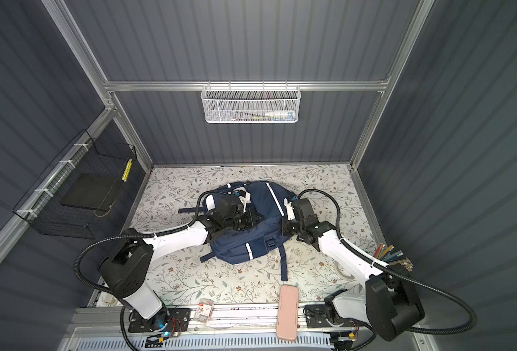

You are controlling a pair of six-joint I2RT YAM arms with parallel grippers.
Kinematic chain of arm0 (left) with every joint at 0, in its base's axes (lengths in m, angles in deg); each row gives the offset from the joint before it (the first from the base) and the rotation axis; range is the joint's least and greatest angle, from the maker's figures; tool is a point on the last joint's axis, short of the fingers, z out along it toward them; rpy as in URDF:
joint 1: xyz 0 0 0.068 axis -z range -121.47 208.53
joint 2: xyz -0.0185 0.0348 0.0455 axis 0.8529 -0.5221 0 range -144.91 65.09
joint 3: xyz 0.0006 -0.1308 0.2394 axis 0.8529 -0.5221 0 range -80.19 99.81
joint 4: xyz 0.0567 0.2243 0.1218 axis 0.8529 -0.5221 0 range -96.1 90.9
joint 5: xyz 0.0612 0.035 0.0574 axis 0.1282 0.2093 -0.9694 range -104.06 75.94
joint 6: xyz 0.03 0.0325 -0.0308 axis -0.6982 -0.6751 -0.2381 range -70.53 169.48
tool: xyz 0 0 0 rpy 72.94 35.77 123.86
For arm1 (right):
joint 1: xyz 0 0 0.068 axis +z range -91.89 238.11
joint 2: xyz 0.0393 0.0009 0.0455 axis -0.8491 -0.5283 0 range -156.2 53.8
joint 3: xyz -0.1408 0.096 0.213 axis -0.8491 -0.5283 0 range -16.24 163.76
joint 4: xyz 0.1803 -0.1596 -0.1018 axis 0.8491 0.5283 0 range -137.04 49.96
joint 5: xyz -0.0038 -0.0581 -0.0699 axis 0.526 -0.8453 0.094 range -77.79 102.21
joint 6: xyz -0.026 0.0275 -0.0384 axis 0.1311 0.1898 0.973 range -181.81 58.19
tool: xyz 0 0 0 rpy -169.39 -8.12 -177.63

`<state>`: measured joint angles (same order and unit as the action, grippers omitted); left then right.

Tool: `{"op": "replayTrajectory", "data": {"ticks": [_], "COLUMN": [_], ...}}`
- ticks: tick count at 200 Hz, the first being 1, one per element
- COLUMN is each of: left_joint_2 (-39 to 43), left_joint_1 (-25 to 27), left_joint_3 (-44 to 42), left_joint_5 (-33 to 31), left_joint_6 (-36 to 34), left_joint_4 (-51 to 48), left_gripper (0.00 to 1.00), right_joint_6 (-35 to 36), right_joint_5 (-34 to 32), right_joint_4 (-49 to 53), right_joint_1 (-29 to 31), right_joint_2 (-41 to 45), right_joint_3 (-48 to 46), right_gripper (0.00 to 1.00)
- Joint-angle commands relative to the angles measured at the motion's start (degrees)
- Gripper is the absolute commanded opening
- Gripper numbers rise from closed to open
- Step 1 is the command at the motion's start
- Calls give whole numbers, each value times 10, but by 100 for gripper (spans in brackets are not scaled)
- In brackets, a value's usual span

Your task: Pack the student bag

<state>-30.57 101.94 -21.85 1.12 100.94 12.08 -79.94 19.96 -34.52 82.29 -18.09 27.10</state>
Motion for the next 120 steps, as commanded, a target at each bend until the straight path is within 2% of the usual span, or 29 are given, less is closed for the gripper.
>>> {"op": "replayTrajectory", "data": {"ticks": [1,30,63,74,88,106,120], "left_joint_2": [53,37,21,23,30,35,41], "left_joint_1": [-52,-53,-54,-58,-61,-57,-44], "left_joint_3": [-33,-29,-19,-17,-17,-28,-54], "left_joint_5": [-29,-14,-19,-27,-31,-20,-27], "left_joint_6": [-49,-43,-43,-46,-44,-18,5], "left_joint_4": [-89,-68,-61,-68,-70,-55,-32], "left_gripper": [0,0,0,8,30,38,52], "right_joint_6": [4,13,-2,-17,-42,-77,-92], "right_joint_5": [-186,-74,-79,-67,-68,-55,-62], "right_joint_4": [76,71,78,69,58,39,28], "right_joint_1": [-46,-20,82,110,152,181,198], "right_joint_2": [32,37,6,-5,-26,-61,-80], "right_joint_3": [-1,-7,2,8,22,44,58], "right_gripper": [0,1,0,0,0,0,1]}}
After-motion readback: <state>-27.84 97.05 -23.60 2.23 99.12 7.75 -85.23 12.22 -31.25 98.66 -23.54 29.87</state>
